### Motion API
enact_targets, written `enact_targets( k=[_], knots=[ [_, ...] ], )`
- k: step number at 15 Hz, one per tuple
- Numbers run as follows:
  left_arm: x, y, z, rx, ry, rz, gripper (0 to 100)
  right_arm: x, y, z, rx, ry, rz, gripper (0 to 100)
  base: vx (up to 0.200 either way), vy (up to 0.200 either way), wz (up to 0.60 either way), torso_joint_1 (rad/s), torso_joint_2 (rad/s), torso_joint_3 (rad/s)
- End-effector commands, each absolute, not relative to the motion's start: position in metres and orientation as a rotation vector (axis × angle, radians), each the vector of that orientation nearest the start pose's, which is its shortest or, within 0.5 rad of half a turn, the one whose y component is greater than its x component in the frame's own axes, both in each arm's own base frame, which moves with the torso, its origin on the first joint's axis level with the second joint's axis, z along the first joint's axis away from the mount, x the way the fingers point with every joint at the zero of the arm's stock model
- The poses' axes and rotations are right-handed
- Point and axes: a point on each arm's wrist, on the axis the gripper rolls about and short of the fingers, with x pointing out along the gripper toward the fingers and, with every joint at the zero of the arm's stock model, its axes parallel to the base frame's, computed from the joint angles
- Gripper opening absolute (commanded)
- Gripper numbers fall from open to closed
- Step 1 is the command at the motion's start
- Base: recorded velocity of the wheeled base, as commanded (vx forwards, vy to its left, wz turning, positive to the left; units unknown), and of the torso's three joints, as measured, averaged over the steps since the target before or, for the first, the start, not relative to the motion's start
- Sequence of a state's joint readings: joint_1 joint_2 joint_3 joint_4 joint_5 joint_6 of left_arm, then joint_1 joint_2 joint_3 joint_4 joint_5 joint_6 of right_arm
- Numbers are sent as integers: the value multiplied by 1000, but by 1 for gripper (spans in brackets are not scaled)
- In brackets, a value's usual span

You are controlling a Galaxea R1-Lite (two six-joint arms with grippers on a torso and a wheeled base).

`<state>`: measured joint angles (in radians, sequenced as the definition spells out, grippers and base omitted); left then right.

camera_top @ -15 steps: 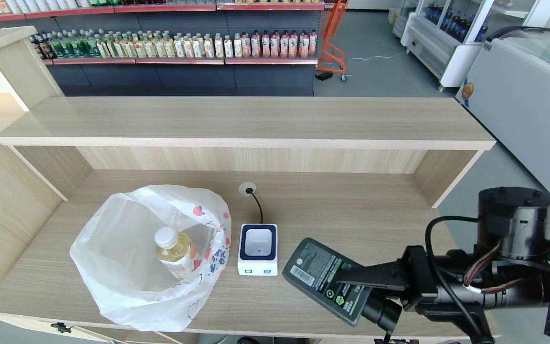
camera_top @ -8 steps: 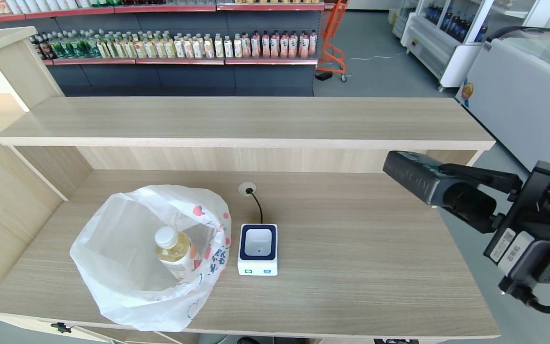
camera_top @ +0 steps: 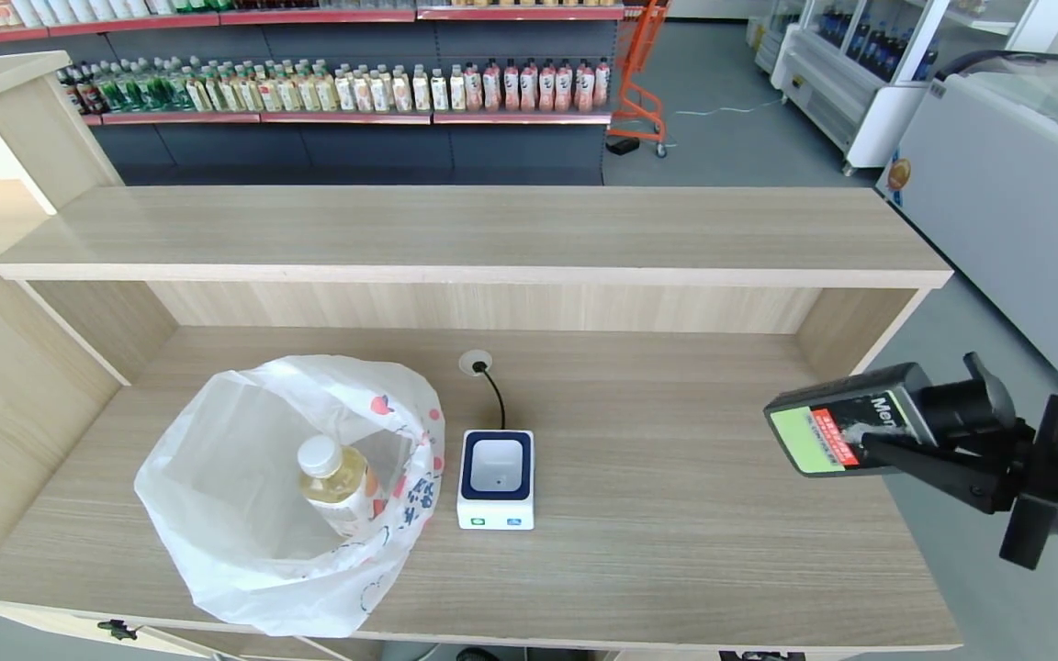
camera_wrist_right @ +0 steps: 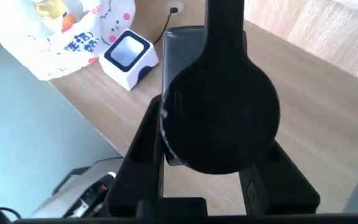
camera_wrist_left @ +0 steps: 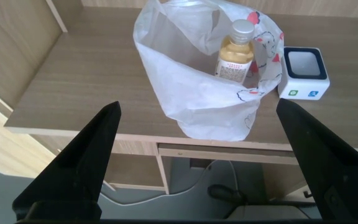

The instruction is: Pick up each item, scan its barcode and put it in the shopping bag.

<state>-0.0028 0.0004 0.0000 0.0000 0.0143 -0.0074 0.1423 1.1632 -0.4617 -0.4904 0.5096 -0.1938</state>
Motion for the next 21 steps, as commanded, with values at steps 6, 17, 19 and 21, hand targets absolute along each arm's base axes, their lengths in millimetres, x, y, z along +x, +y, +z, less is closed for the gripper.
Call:
enact_targets(
  k=[6, 17, 19, 21],
  knots=[
    [-23, 0, 75, -8, 0, 11, 100, 184, 73, 171, 439, 563, 714, 0, 0, 0, 0, 0, 0, 0],
    [-23, 0, 75, -17, 0, 12, 100, 213, 86, 159, 458, 606, 710, 0, 0, 109, 0, 1, 2, 0],
    [-23, 0, 75, -17, 0, 12, 100, 216, 89, 158, 455, 610, 718, 0, 0, 200, 0, -7, 2, 0],
    [-23, 0, 75, -15, 0, 12, 100, 223, 93, 150, 431, 630, 694, 0, 0, 200, 0, 2, 5, -2]
  ],
)
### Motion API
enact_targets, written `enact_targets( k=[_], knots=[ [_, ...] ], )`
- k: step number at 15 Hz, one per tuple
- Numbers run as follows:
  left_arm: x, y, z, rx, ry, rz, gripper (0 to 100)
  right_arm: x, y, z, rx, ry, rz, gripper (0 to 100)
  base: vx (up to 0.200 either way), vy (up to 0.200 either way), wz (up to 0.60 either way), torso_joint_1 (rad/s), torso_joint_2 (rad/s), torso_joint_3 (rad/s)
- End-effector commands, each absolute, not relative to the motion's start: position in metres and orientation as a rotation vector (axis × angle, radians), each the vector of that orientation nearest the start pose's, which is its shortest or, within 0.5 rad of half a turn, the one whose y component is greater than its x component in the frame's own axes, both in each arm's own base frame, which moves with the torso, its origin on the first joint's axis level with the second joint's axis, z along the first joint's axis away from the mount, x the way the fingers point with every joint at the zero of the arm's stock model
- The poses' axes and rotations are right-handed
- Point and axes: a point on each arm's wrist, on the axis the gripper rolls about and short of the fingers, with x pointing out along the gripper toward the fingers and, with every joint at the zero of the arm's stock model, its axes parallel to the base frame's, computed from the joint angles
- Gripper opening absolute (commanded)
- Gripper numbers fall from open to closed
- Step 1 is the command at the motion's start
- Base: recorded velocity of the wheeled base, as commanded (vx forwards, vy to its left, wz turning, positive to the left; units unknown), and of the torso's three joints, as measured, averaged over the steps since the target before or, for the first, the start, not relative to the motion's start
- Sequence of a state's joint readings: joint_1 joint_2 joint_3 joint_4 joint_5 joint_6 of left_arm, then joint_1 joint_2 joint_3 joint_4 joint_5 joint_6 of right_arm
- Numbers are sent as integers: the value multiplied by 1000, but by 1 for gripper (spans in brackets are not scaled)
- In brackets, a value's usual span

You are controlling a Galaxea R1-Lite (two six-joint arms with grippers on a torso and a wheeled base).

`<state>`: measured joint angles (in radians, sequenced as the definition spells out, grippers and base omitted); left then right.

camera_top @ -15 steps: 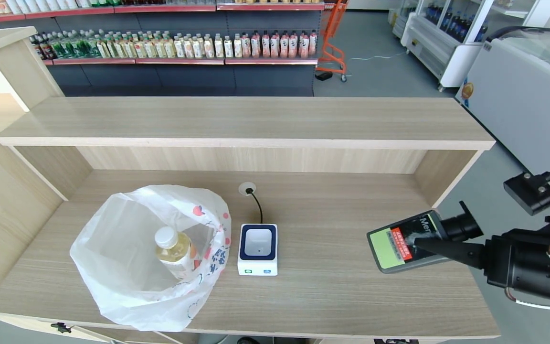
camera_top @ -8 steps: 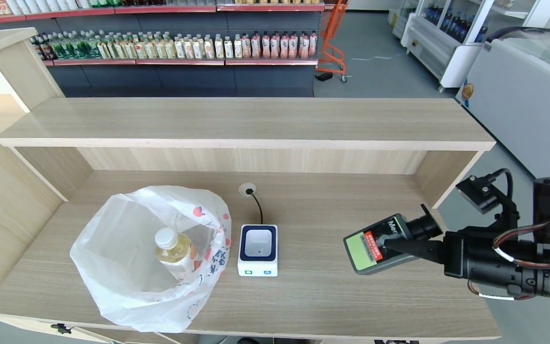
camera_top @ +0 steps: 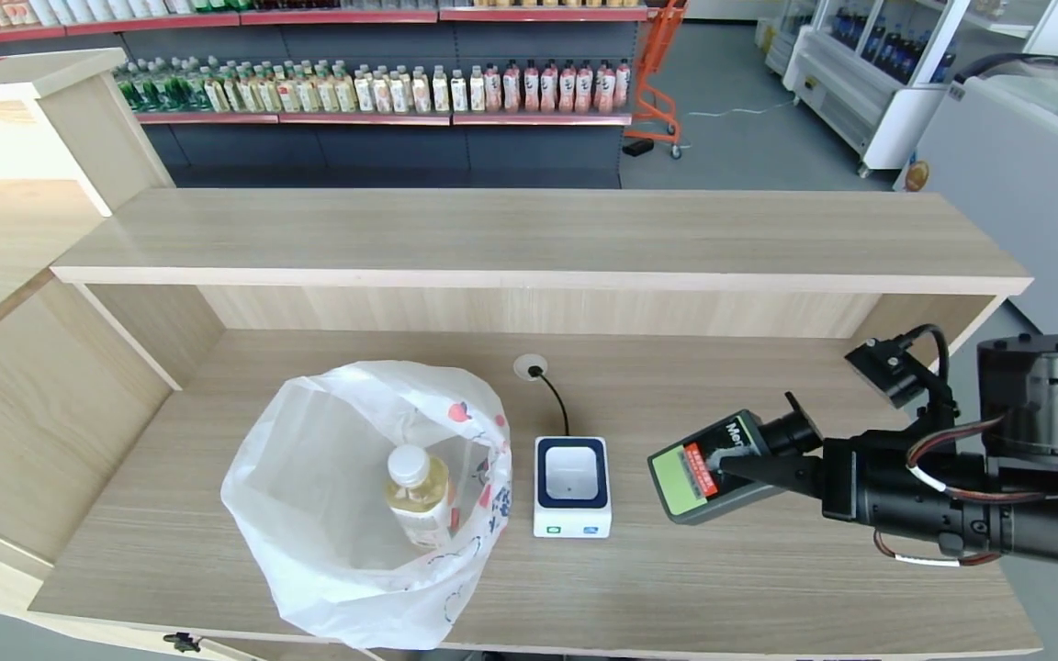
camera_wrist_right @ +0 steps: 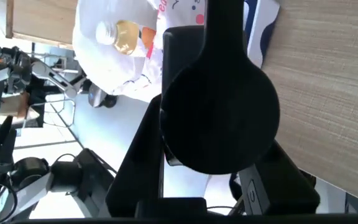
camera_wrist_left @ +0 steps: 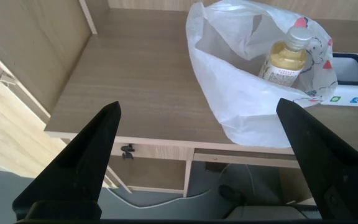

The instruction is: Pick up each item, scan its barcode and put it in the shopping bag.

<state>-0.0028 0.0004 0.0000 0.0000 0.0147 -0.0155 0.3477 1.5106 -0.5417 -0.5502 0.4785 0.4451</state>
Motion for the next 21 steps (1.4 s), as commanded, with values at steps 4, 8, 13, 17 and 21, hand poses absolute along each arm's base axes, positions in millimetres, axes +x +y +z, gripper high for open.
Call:
enact_targets(
  k=[4, 8, 13, 17, 21],
  knots=[
    [-23, 0, 75, -14, 0, 11, 100, 239, 95, 128, 302, 627, 622, 0, 0, 100, 0, 1, 0, 1],
    [-23, 0, 75, -12, 0, 12, 100, 254, 100, 111, 299, 641, 616, 0, 0, 0, 0, 0, 0, 0],
    [-23, 0, 75, -12, 0, 11, 100, 282, 107, 93, 302, 610, 611, 0, 0, 0, 0, 0, 0, 0],
    [-23, 0, 75, -12, 0, 12, 100, 298, 115, 87, 303, 612, 622, 0, 0, 0, 0, 0, 0, 0],
    [-23, 0, 75, -12, 0, 12, 100, 309, 126, 82, 301, 614, 643, 0, 0, 0, 0, 0, 0, 0]
  ],
)
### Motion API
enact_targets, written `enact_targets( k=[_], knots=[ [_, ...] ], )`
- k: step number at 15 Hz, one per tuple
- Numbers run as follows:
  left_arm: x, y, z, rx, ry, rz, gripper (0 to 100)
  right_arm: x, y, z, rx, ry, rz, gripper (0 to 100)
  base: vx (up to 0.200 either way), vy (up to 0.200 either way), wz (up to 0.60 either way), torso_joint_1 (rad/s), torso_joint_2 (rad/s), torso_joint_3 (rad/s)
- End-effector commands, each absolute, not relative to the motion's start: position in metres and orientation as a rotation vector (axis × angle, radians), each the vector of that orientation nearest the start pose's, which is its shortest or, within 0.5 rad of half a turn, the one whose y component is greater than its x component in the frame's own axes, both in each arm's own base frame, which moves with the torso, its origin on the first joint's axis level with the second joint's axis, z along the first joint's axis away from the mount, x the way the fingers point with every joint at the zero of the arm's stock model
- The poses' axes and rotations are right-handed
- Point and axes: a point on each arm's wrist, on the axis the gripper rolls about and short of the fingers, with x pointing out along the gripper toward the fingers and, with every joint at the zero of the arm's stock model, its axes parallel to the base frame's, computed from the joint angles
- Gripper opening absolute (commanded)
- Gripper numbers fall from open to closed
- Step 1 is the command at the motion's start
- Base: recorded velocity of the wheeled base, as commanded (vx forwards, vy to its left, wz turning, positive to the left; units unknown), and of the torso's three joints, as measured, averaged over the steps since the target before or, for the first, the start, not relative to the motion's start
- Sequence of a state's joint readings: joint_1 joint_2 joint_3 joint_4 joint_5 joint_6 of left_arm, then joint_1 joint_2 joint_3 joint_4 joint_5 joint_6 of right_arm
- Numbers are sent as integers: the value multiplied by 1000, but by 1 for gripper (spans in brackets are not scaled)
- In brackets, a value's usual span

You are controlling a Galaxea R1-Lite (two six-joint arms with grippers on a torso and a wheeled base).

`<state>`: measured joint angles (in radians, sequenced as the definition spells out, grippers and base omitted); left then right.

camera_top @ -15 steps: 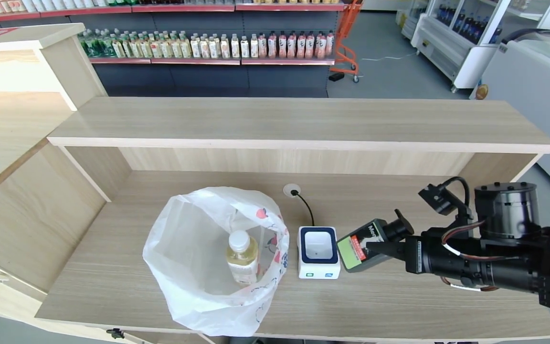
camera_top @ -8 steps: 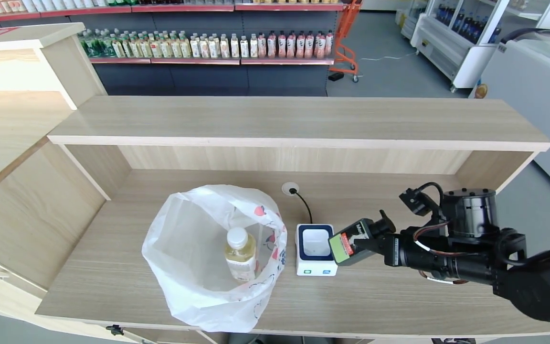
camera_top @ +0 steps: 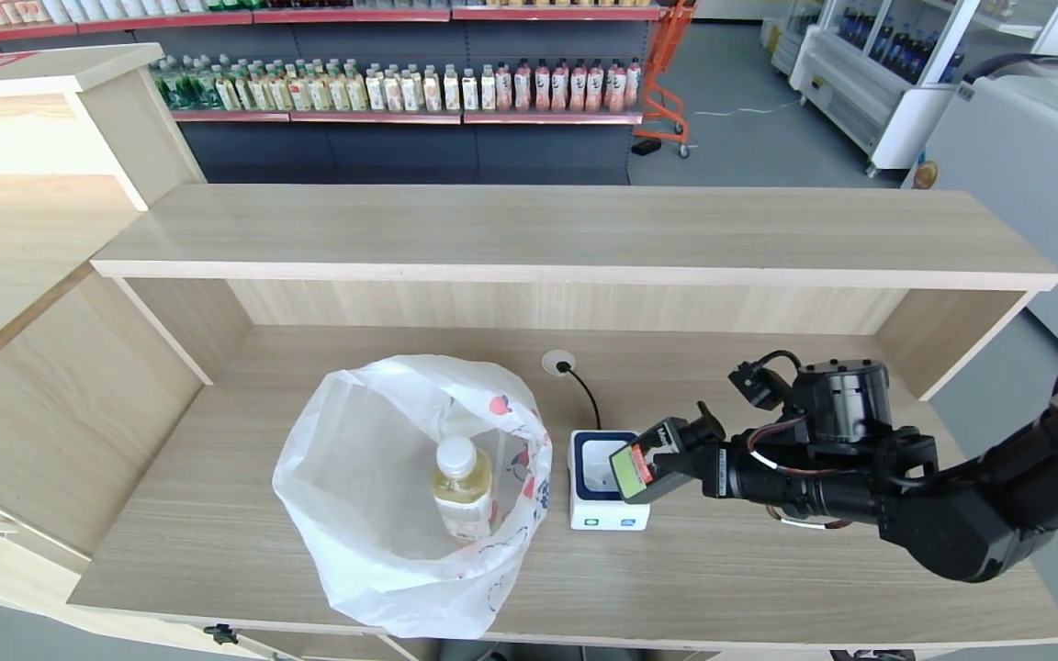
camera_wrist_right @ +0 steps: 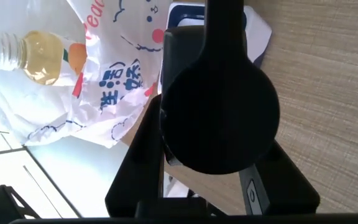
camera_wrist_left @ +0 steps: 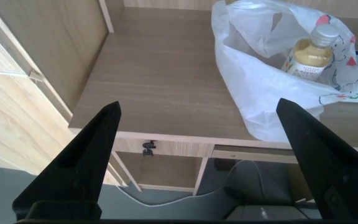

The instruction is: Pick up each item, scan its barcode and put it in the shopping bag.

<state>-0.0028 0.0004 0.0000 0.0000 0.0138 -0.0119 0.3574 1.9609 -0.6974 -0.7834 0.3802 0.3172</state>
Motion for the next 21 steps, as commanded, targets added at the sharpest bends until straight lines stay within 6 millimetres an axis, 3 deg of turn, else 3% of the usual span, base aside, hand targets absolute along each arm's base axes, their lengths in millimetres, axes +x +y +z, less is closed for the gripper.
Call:
enact_targets(
  k=[1, 6, 13, 15, 16, 21],
  knots=[
    [-23, 0, 75, -12, 0, 11, 100, 311, 130, 80, 307, 618, 646, 0, 0, 0, 0, 0, 0, 0],
    [-23, 0, 75, -12, 0, 11, 100, 318, 146, 73, 304, 625, 674, 0, 0, 0, 0, 0, 0, 0],
    [-23, 0, 75, -12, 0, 11, 100, 319, 146, 73, 306, 619, 673, 0, 0, 0, 0, 0, 0, 0],
    [-23, 0, 75, -12, 0, 11, 100, 316, 145, 87, 322, 582, 678, 0, 0, 0, 0, 0, 0, 0],
    [-23, 0, 75, -12, 0, 11, 100, 312, 143, 105, 337, 534, 686, 0, 0, 0, 0, 0, 0, 0],
    [-23, 0, 76, -15, -2, 11, 100, 261, 118, 157, 194, 338, 689, 0, 0, 40, 0, 0, 1, 0]
  ],
)
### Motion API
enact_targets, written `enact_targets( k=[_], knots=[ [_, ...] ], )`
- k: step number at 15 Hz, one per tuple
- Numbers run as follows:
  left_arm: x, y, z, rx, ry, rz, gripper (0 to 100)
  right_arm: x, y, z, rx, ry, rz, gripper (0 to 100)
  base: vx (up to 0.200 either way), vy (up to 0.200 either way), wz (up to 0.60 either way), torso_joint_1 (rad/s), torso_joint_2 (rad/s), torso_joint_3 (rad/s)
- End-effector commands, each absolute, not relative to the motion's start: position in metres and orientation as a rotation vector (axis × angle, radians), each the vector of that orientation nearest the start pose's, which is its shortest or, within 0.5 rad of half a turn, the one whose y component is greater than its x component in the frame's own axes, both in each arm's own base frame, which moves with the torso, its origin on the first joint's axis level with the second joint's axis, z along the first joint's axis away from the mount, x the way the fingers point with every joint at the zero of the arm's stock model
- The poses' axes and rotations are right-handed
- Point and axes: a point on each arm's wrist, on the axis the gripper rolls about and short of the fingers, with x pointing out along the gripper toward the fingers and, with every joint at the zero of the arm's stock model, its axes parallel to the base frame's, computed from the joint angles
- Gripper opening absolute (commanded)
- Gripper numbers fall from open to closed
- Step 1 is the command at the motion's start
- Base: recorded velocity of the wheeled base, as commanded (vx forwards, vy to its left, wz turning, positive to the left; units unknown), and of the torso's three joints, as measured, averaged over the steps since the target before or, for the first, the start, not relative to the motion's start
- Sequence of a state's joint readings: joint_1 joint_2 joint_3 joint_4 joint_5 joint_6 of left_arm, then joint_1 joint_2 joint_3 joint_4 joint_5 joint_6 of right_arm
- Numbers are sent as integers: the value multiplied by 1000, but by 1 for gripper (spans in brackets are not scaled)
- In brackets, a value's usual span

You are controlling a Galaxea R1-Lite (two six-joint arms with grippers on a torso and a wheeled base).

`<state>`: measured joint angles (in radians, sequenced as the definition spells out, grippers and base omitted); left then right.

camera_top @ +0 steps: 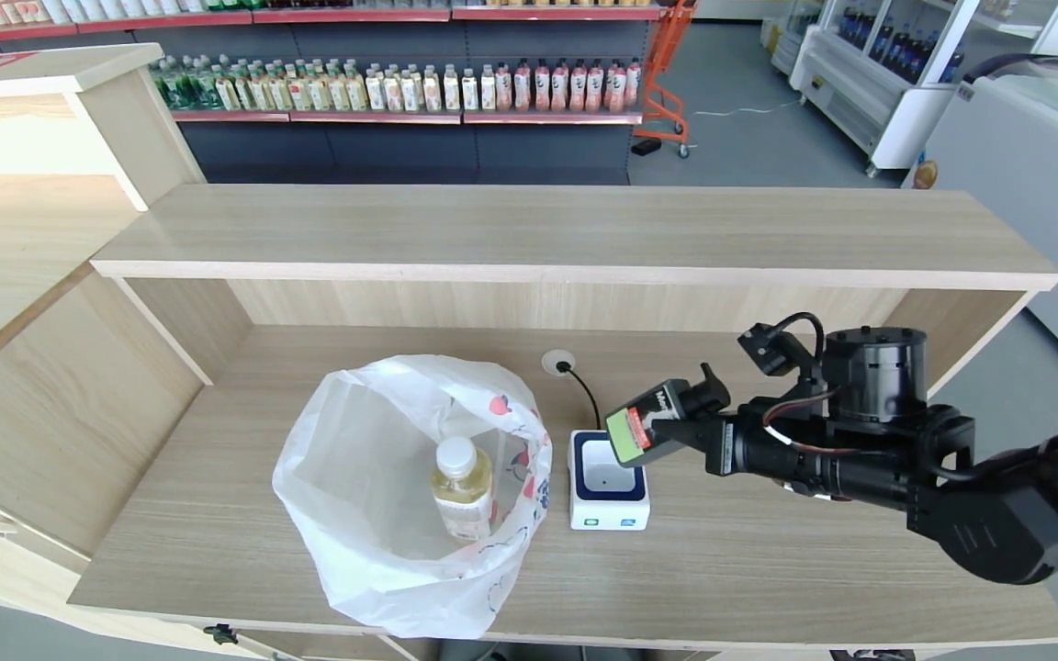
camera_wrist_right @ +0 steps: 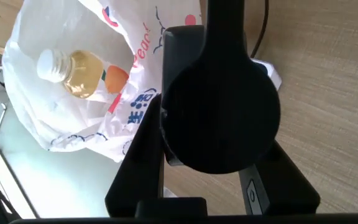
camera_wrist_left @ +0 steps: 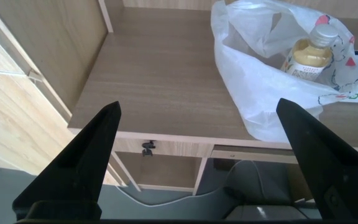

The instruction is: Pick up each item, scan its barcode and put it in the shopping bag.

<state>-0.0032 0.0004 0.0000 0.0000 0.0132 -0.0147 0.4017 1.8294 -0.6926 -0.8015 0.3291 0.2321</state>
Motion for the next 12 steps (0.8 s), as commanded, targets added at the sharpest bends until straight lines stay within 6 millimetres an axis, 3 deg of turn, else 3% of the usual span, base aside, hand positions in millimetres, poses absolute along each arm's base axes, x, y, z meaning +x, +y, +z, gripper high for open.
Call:
enact_targets(
  k=[1, 6, 12],
  knots=[
    [-23, 0, 76, -14, -2, 11, 100, 255, 115, 160, 191, 327, 689, 0, 0, 200, 0, -2, -2, 7],
    [-23, 0, 75, -14, 0, 11, 100, 251, 112, 165, 193, 312, 684, 0, 0, 200, 0, 2, 1, 3],
    [-23, 0, 75, -12, 0, 11, 100, 267, 116, 151, 92, 306, 685, 0, 0, 0, 0, 0, 0, 0]
  ],
)
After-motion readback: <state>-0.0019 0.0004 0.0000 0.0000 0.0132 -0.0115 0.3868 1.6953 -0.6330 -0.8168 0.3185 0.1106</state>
